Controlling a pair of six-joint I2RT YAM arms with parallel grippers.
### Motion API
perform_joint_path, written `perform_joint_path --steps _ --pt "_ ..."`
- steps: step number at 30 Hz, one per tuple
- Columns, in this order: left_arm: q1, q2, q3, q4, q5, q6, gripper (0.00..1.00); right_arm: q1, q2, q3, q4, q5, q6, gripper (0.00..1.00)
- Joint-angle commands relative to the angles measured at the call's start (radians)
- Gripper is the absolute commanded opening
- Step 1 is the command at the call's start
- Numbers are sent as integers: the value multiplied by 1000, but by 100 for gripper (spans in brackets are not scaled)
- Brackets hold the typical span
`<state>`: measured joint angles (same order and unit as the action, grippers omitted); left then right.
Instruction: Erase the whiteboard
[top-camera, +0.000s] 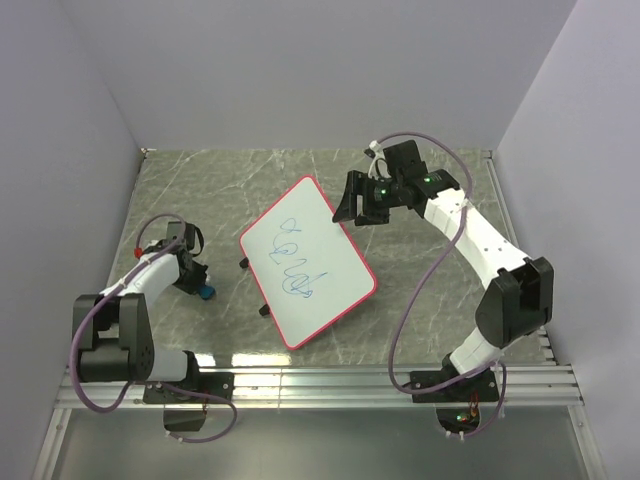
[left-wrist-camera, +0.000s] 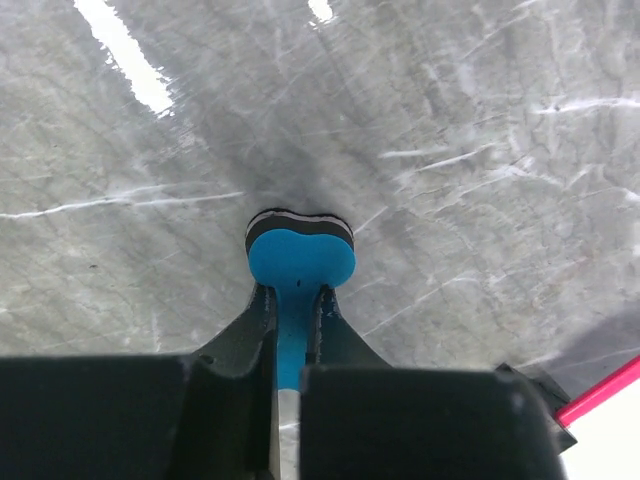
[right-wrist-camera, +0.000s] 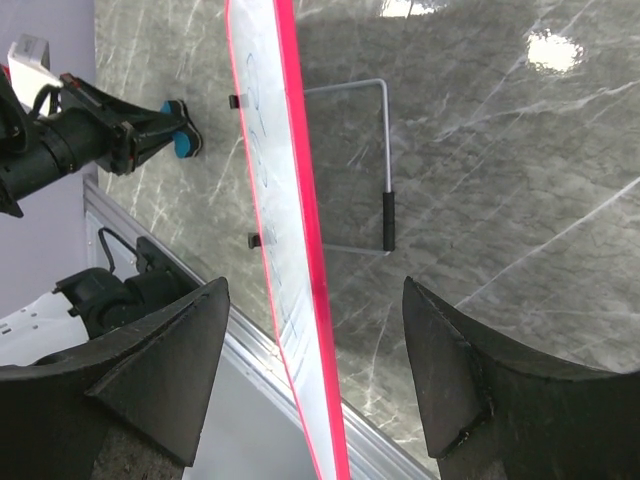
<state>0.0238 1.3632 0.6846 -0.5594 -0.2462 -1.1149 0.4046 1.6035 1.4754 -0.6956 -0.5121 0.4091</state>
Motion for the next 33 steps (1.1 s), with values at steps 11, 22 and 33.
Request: perform_joint_path --steps 11,22,33 --pt "-84 -87 234 -22 123 236 0 28 42 -27 120 -62 49 76" --pt "-445 -32 438 35 332 365 0 65 76 -73 180 -74 73 39" --pt "-737 161 645 10 372 397 0 69 90 -66 145 -65 53 0"
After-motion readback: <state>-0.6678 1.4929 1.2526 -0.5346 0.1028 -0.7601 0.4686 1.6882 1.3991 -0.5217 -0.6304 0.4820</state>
